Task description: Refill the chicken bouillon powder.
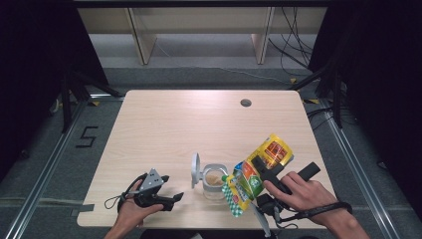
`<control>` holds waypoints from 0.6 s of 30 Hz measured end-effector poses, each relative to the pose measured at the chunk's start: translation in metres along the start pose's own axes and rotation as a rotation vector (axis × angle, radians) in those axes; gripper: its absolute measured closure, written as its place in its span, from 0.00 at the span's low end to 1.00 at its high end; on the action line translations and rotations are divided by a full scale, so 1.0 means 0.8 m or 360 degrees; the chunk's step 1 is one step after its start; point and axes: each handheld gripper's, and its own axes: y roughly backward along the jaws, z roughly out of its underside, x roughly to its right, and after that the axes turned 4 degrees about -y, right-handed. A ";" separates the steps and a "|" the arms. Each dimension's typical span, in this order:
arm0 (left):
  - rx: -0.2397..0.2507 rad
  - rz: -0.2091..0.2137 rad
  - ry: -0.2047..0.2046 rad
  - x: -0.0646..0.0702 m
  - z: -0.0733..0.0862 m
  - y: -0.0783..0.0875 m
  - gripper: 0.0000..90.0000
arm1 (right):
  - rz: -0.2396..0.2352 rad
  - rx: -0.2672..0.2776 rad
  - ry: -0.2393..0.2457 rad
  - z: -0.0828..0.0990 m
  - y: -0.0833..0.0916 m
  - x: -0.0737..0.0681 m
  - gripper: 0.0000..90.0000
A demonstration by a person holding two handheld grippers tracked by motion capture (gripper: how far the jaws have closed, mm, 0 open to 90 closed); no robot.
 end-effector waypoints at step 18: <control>0.0002 0.0000 0.0001 0.000 0.000 0.000 0.22 | 0.0035 0.0024 0.0005 -0.005 -0.002 0.002 0.53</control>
